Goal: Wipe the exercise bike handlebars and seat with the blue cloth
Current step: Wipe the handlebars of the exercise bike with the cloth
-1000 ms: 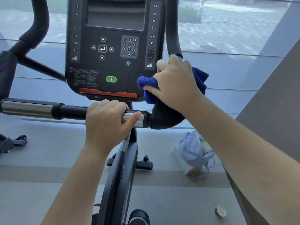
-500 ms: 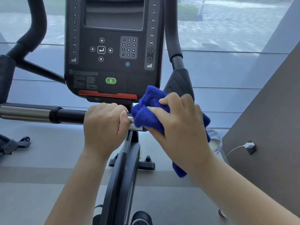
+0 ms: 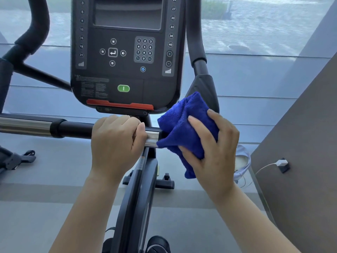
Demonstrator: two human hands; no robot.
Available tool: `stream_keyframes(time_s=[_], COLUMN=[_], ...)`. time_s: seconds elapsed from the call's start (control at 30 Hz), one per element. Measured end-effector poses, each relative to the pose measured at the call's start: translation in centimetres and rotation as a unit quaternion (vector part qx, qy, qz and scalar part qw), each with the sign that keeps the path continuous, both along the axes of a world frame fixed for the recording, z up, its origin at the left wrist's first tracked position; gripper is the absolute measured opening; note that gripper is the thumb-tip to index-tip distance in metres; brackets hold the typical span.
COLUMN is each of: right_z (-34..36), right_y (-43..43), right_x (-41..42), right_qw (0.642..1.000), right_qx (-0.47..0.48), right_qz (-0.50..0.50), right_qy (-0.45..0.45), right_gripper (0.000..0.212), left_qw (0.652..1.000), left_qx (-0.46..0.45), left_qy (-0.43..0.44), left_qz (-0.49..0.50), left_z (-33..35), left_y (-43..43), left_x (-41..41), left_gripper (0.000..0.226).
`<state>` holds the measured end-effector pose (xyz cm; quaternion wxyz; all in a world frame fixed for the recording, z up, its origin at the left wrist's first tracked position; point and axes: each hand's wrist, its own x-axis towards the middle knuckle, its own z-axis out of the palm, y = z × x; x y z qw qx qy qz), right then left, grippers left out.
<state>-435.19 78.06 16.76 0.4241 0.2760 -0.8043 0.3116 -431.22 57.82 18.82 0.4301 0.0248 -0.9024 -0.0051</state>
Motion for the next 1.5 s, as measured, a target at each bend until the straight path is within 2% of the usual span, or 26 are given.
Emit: stream_keyframes(time_s=[0.2, 0.33, 0.47, 0.63, 0.73, 0.8, 0.9, 1.03, 1.1, 1.23, 1.33, 1.5], right_z=[1.2, 3.9, 5.7, 7.6, 7.1, 6.3, 5.0, 3.1, 2.4, 2.9, 5.0, 8.2], right_y=[-0.8, -0.4, 0.0, 0.9, 1.0, 1.0, 1.1, 0.8, 0.4, -0.3, -0.1, -0.6], right_x=[-0.6, -4.3, -6.5, -10.6, -9.6, -7.5, -4.5, -1.0, -0.1, -1.4, -4.4, -8.9], right_qw=[0.99, 0.954, 0.936, 0.869, 0.852, 0.861, 0.895, 0.957, 0.969, 0.968, 0.958, 0.976], right_qx=[-0.133, -0.27, -0.284, -0.255, -0.288, -0.305, -0.295, -0.207, -0.178, -0.169, -0.195, -0.078], right_qz=[-0.011, -0.015, 0.007, 0.04, 0.059, 0.054, 0.032, 0.003, -0.02, 0.0, 0.04, 0.001], right_qy=[-0.052, -0.127, -0.208, -0.422, -0.434, -0.403, -0.333, -0.205, -0.169, -0.186, -0.207, -0.203], right_gripper=[0.036, 0.023, 0.021, 0.028, 0.024, 0.021, 0.019, 0.029, 0.036, 0.046, 0.034, 0.024], left_qw=[1.0, 1.0, 0.999, 0.999, 0.999, 0.999, 0.999, 0.999, 0.999, 0.999, 0.999, 0.998], left_qx=[0.015, 0.024, 0.027, 0.026, 0.031, 0.031, 0.031, 0.031, 0.029, 0.026, 0.028, 0.024], left_qy=[0.001, 0.008, 0.026, 0.03, 0.031, 0.033, 0.035, 0.034, 0.035, 0.028, 0.027, 0.036], left_qz=[-0.005, 0.0, 0.015, 0.017, 0.024, 0.025, 0.027, 0.025, 0.027, 0.033, 0.037, 0.036], left_z=[0.3, 0.3, 0.4, 0.5, 0.6, 0.5, 0.6, 0.4, 0.3, 0.2, 0.1, 0.3], left_y=[0.3, 0.4, 0.7, 0.9, 1.0, 1.0, 1.1, 1.1, 1.1, 0.9, 1.0, 1.1], left_x=[0.0, -0.1, -0.4, -0.3, -0.4, -0.4, -0.4, -0.5, -0.5, -0.6, -0.6, -0.7], left_gripper=[0.057, 0.057, 0.046, 0.044, 0.047, 0.048, 0.047, 0.047, 0.049, 0.054, 0.056, 0.054])
